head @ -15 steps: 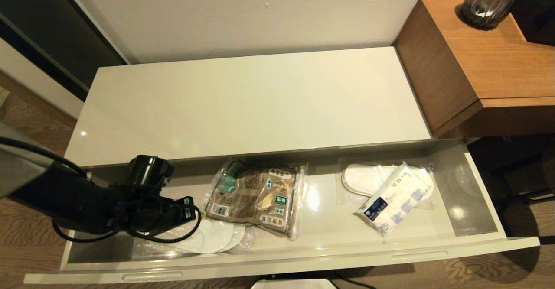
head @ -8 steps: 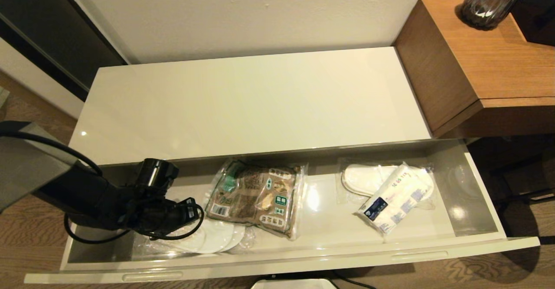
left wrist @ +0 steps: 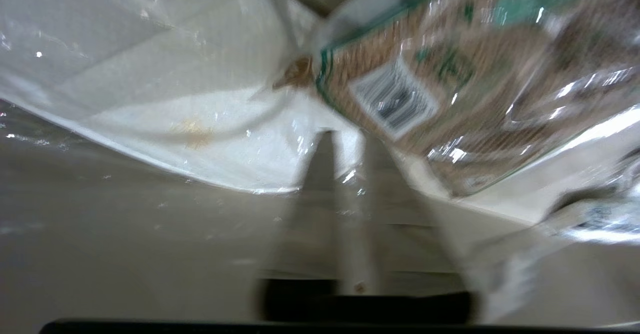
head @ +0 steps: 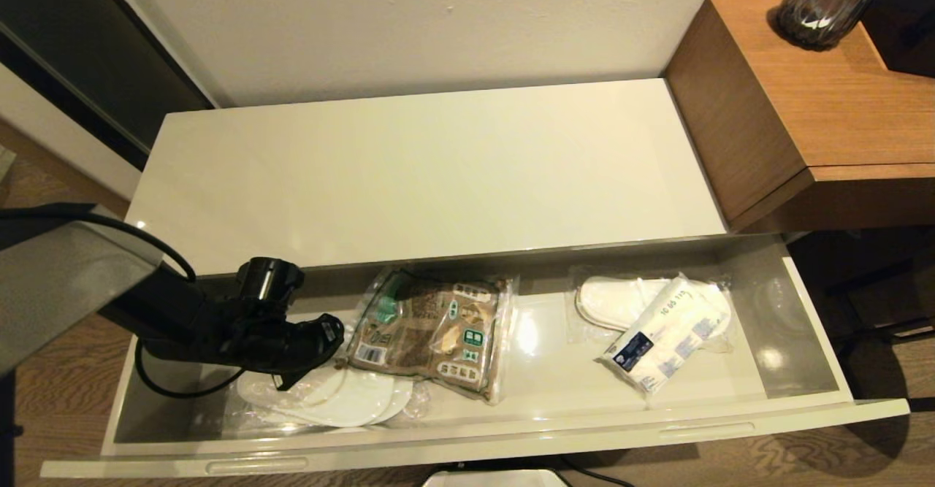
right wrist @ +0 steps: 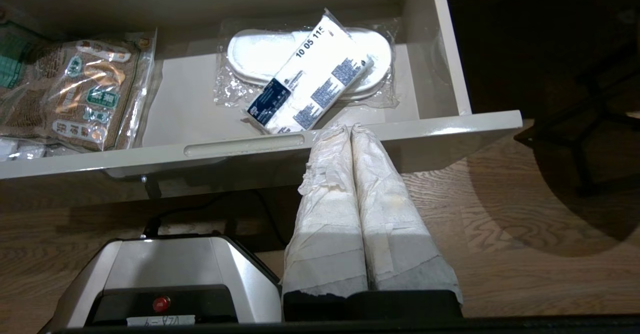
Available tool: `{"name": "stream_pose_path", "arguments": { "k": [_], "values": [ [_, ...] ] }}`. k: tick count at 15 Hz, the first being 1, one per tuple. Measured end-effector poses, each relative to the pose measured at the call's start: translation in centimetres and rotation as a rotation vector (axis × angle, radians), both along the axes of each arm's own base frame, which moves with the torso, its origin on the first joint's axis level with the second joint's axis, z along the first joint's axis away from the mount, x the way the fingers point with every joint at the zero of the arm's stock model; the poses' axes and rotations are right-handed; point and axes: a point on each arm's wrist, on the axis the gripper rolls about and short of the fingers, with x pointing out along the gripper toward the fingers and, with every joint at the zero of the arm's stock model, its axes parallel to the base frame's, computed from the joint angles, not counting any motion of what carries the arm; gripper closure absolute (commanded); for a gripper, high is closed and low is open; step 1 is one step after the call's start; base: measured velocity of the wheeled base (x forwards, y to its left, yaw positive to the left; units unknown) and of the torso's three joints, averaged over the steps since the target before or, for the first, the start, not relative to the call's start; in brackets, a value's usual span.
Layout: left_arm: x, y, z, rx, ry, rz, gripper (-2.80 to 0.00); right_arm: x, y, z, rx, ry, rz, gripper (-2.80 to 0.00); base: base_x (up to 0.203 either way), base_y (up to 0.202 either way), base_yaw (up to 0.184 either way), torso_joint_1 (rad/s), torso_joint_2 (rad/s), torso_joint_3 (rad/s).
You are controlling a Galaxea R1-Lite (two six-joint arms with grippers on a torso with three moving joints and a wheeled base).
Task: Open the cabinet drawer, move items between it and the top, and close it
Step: Take out the solid drinks from the drawer
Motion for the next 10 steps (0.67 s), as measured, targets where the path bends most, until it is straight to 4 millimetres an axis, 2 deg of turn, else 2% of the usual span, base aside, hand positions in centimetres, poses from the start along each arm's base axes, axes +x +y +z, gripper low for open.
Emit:
{"name": "stream_pose_path", "arguments": {
  "k": [3,7,10],
  "values": [
    [1.0,1.1,0.3,-0.079,-0.003,0.088,-2.80,0.0,0.0,0.0,0.000,0.000,0.000,0.00,0.000,0.000,0.000,0.000,0.00,0.000],
    [1.7,1.4,0.2,-0.082,-0.025,0.110,-2.80,0.0,0.0,0.0,0.000,0.000,0.000,0.00,0.000,0.000,0.000,0.000,0.00,0.000],
    [2.3,1.3,-0.3,-0.097,-0.160,0.099,-2.80,0.0,0.0,0.0,0.000,0.000,0.000,0.00,0.000,0.000,0.000,0.000,0.00,0.000]
  ]
}}
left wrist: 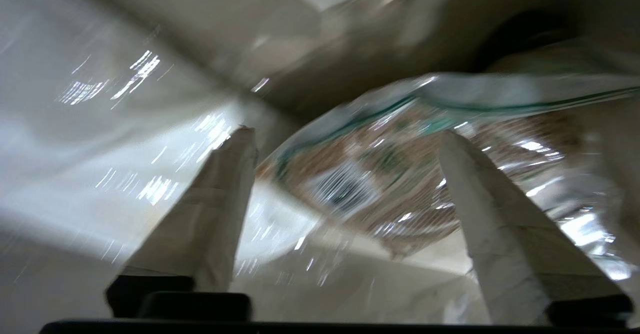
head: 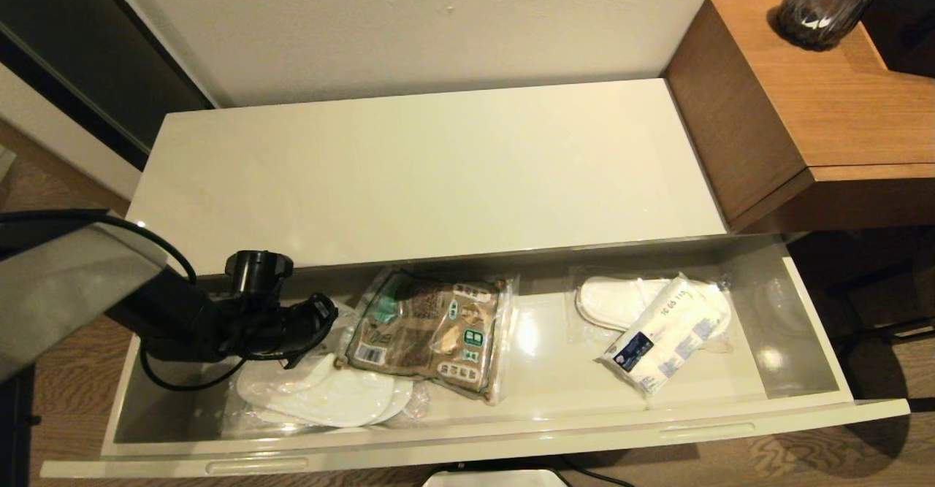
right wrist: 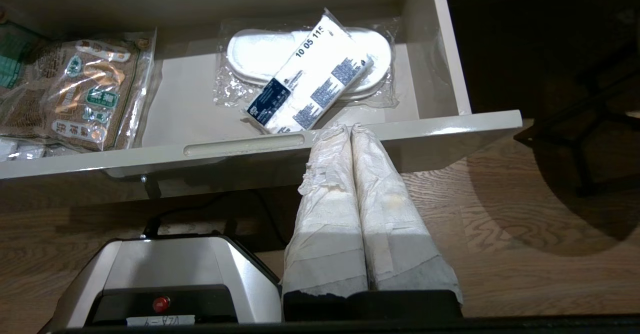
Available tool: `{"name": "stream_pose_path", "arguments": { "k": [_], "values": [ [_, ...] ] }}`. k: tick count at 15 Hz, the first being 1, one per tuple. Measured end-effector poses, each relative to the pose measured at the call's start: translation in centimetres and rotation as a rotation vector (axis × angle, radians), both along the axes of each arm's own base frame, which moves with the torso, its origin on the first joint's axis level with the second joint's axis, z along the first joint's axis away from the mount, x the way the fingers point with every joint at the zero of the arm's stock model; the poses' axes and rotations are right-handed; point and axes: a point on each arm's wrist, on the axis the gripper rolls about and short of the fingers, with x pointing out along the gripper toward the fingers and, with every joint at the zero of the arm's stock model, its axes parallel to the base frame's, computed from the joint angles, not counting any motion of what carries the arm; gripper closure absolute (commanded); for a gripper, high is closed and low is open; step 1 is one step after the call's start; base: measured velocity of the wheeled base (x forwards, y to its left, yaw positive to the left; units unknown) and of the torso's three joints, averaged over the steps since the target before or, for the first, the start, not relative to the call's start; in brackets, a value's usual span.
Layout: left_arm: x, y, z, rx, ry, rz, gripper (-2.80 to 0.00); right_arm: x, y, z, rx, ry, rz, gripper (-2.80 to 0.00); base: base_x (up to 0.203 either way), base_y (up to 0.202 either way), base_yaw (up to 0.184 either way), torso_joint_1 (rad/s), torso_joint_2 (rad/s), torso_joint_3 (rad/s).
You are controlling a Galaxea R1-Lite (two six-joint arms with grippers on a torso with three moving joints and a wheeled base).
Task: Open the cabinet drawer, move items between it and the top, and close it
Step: Take out the solid drinks from the drawer
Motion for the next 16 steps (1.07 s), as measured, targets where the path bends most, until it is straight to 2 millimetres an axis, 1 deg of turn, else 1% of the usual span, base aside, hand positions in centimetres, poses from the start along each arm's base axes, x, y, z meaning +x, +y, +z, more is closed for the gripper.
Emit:
{"name": "stream_pose_path", "arguments": {
  "k": [3,4,7,10,13,16],
  "values": [
    [0.3,-0.2,-1.2,0.028,-0.191,-0.074,-2.80,0.0,0.0,0.0,0.000,0.000,0.001,0.00,0.000,0.000,0.000,0.000,0.00,0.000],
    [0.3,-0.2,-1.4,0.040,-0.227,-0.109,-2.80,0.0,0.0,0.0,0.000,0.000,0.000,0.00,0.000,0.000,0.000,0.000,0.00,0.000],
    [0.5,-0.5,-1.7,0.013,-0.277,-0.202,-2.80,0.0,0.0,0.0,0.000,0.000,0.000,0.00,0.000,0.000,0.000,0.000,0.00,0.000],
    [0.7,-0.7,-2.4,0.094,-0.348,-0.269,-2.80,0.0,0.0,0.0,0.000,0.000,0.000,0.00,0.000,0.000,0.000,0.000,0.00,0.000],
    [0.9,-0.9,-3.2,0.101,-0.339,-0.274,-2.80,0.0,0.0,0.0,0.000,0.000,0.000,0.00,0.000,0.000,0.000,0.000,0.00,0.000],
    [1.6,-1.7,-4.0,0.095,-0.335,-0.265,-2.80,0.0,0.0,0.0,0.000,0.000,0.000,0.00,0.000,0.000,0.000,0.000,0.00,0.000]
  ]
}}
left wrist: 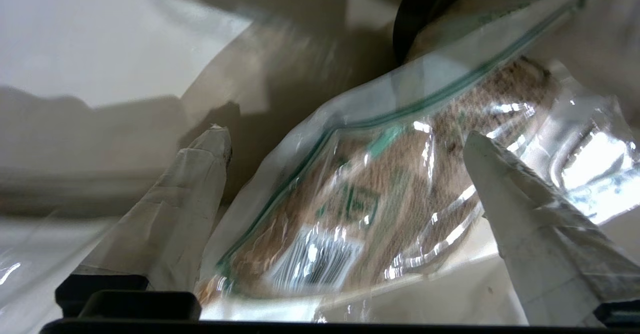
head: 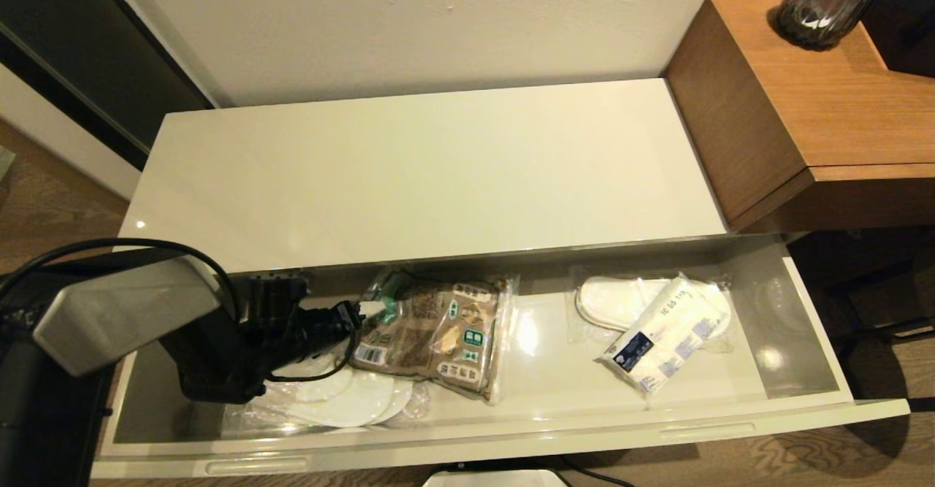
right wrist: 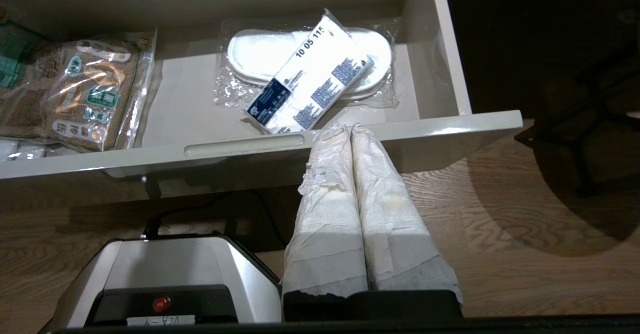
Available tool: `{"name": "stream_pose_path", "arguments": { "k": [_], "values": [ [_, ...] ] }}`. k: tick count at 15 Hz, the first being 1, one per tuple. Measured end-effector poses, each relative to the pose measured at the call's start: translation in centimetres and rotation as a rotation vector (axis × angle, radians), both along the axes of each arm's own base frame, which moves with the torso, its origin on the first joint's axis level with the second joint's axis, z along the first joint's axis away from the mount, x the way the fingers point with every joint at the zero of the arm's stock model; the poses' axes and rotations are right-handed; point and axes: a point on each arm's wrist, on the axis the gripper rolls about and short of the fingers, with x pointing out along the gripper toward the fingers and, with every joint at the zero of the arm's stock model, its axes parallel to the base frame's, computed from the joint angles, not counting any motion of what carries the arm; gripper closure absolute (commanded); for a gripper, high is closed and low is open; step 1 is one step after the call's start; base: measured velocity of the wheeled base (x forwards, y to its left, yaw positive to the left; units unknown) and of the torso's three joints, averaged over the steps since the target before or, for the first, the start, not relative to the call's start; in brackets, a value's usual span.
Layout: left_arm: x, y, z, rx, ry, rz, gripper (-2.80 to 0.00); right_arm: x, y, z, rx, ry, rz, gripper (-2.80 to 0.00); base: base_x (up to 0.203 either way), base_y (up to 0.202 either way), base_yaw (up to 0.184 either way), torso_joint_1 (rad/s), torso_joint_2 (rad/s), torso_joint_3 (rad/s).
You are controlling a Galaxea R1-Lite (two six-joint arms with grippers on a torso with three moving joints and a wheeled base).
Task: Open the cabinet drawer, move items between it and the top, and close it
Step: Take out the solid drinks from the drawer
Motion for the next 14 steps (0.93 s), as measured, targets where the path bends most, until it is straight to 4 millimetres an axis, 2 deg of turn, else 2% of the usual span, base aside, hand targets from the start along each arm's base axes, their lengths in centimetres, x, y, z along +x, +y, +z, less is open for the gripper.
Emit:
{"name": "stream_pose_path", "arguments": {
  "k": [5,10,14],
  "values": [
    [2.5,-0.6,-0.4,0.022,-0.060,0.038,-2.80,0.0,0.0,0.0,0.000,0.000,0.000,0.00,0.000,0.000,0.000,0.000,0.00,0.000],
    [4.0,-0.8,-0.4,0.038,-0.110,0.034,-2.80,0.0,0.0,0.0,0.000,0.000,0.000,0.00,0.000,0.000,0.000,0.000,0.00,0.000],
    [3.3,-1.6,-1.6,0.090,-0.099,-0.020,-2.80,0.0,0.0,0.0,0.000,0.000,0.000,0.00,0.000,0.000,0.000,0.000,0.00,0.000]
  ]
}}
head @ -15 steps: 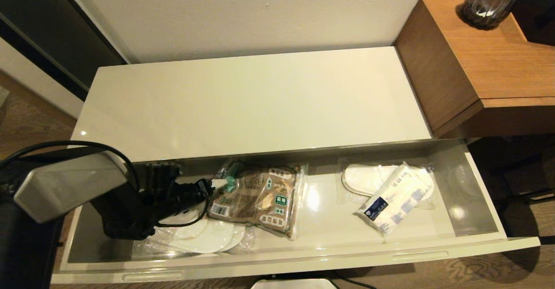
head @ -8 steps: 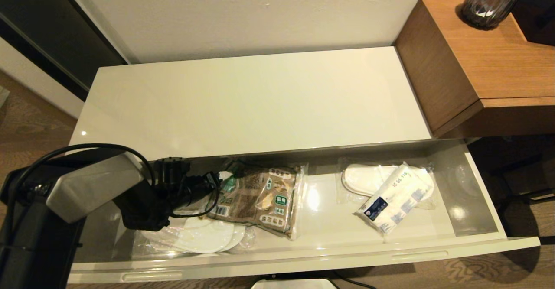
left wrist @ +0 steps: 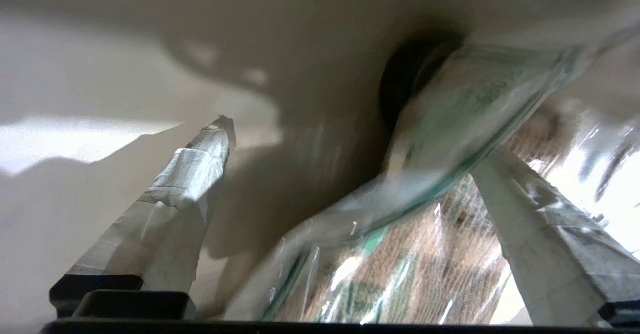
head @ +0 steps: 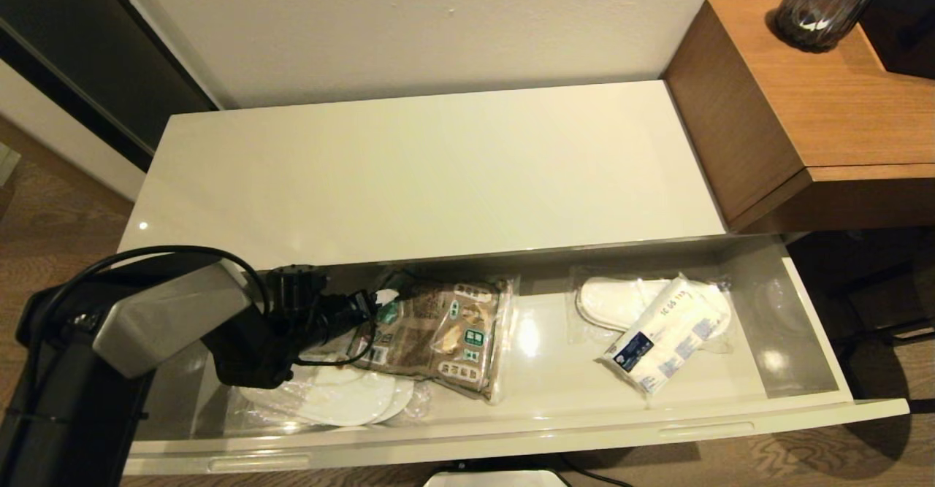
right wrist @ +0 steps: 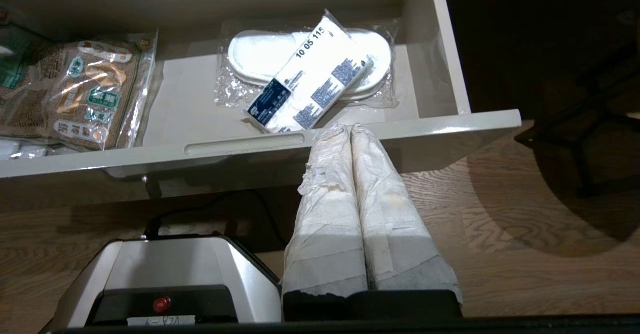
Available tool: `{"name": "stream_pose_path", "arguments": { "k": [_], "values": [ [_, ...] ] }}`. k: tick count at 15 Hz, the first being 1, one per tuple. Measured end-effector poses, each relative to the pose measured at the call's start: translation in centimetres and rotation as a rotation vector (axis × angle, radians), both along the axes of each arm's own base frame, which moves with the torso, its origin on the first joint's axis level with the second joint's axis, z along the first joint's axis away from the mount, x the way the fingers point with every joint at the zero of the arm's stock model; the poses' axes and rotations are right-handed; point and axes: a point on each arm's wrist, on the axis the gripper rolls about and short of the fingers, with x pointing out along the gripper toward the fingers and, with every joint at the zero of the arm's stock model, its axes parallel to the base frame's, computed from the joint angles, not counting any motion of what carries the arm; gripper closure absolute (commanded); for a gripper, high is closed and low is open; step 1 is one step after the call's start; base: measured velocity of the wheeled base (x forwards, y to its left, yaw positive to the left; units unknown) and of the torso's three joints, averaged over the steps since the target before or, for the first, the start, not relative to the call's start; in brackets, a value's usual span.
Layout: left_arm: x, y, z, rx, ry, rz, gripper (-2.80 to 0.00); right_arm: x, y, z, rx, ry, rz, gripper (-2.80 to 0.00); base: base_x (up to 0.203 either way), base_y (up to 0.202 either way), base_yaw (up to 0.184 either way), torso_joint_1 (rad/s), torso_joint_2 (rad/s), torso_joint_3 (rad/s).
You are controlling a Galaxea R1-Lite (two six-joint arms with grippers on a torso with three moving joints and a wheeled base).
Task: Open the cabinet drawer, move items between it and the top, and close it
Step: Take out the solid drinks from the drawer
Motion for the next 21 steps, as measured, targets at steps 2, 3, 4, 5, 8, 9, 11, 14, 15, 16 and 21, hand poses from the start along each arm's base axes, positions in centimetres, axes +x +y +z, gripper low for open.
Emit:
{"name": "stream_pose_path", "arguments": {
  "k": [2,3,4,5,8,9,11,14,15,16,21],
  "values": [
    [-0.7,-0.7,-0.6,0.003,0.035,-0.019,-2.80,0.0,0.0,0.0,0.000,0.000,0.000,0.00,0.000,0.000,0.000,0.000,0.00,0.000],
    [-1.0,-0.8,-0.7,0.002,0.050,-0.021,-2.80,0.0,0.0,0.0,0.000,0.000,0.000,0.00,0.000,0.000,0.000,0.000,0.00,0.000],
    [-1.7,-0.8,-0.9,0.003,0.074,-0.024,-2.80,0.0,0.0,0.0,0.000,0.000,0.000,0.00,0.000,0.000,0.000,0.000,0.00,0.000],
    [-2.3,-0.7,-1.1,0.004,0.097,-0.025,-2.80,0.0,0.0,0.0,0.000,0.000,0.000,0.00,0.000,0.000,0.000,0.000,0.00,0.000],
    [-3.9,-0.5,-1.5,0.009,0.150,-0.023,-2.80,0.0,0.0,0.0,0.000,0.000,0.000,0.00,0.000,0.000,0.000,0.000,0.00,0.000],
    [-4.3,-0.5,-1.5,0.008,0.159,-0.022,-2.80,0.0,0.0,0.0,0.000,0.000,0.000,0.00,0.000,0.000,0.000,0.000,0.00,0.000],
    [-4.8,-0.4,-1.1,-0.007,0.177,-0.012,-2.80,0.0,0.0,0.0,0.000,0.000,0.000,0.00,0.000,0.000,0.000,0.000,0.00,0.000],
    [-5.5,-0.3,-0.2,-0.026,0.196,-0.008,-2.80,0.0,0.0,0.0,0.000,0.000,0.000,0.00,0.000,0.000,0.000,0.000,0.00,0.000],
    [-6.0,-0.2,0.0,-0.035,0.216,-0.019,-2.80,0.0,0.0,0.0,0.000,0.000,0.000,0.00,0.000,0.000,0.000,0.000,0.00,0.000],
    [-6.7,-0.2,0.3,-0.052,0.241,-0.035,-2.80,0.0,0.0,0.0,0.000,0.001,0.000,0.00,0.000,0.000,0.000,0.000,0.00,0.000],
    [-9.4,0.2,1.3,-0.093,0.312,-0.073,-2.80,0.0,0.0,0.0,0.000,0.000,0.000,0.00,0.000,0.000,0.000,0.000,0.00,0.000]
  ]
}}
